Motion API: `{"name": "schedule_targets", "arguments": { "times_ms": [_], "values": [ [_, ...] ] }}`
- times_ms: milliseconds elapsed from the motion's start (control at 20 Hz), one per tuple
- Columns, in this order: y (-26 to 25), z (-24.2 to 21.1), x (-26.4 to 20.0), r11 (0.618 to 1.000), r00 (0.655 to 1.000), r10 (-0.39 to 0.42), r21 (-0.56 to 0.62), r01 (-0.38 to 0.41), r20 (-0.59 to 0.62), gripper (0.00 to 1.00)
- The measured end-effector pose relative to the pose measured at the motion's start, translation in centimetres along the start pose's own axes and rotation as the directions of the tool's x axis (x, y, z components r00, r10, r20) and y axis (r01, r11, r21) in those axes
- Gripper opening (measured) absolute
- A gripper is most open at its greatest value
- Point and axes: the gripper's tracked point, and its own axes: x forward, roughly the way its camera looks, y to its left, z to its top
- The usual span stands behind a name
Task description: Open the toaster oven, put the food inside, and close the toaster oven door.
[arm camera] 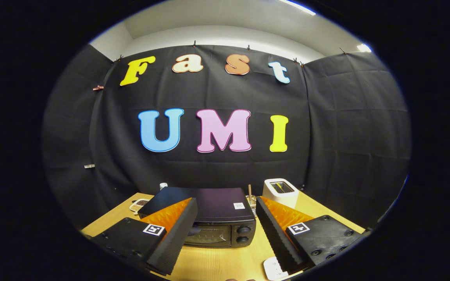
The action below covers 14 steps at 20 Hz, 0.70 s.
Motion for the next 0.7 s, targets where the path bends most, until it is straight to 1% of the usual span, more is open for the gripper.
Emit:
{"name": "schedule_targets", "arguments": {
  "times_ms": [250, 450, 600, 700],
  "values": [
    [3.6, -1.7, 2.8, 0.999, 0.998, 0.035, -0.006, -0.036, -0.053, 0.98],
    [6.2, -4.9, 5.1, 0.999, 0.990, 0.044, 0.021, -0.042, -0.134, 0.98],
    [7.9, -8.1, 6.5, 0.999, 0.978, 0.051, 0.009, -0.050, -0.201, 0.98],
    [8.9, -9.7, 7.1, 0.998, 0.974, 0.060, -0.011, -0.064, -0.220, 0.99]
  ]
}}
